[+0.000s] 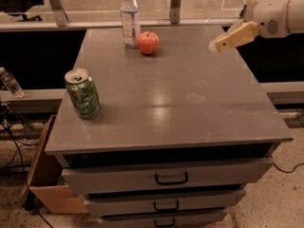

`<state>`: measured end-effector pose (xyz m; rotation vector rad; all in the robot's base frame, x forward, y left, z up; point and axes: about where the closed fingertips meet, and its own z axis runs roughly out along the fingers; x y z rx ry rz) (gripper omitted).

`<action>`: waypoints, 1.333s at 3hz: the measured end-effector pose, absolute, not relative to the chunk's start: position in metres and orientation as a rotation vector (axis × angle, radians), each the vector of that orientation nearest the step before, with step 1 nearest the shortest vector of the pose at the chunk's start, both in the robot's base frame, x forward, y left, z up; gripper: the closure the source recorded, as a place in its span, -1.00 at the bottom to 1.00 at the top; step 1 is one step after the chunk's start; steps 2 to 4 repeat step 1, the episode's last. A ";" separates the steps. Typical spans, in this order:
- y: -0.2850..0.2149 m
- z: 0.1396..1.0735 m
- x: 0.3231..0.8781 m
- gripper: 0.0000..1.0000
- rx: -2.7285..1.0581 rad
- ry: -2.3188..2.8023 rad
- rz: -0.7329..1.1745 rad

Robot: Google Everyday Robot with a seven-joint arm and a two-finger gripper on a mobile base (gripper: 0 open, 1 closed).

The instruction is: Move apple near blue plastic bottle

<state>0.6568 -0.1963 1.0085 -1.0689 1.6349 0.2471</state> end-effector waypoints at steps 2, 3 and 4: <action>-0.202 1.011 0.651 -1.00 -1.064 1.633 0.239; -0.202 1.011 0.651 -1.00 -1.064 1.633 0.239; -0.202 1.011 0.651 -1.00 -1.064 1.633 0.239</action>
Offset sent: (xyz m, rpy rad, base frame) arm 0.0000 0.0000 0.0000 0.0000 0.0000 0.0000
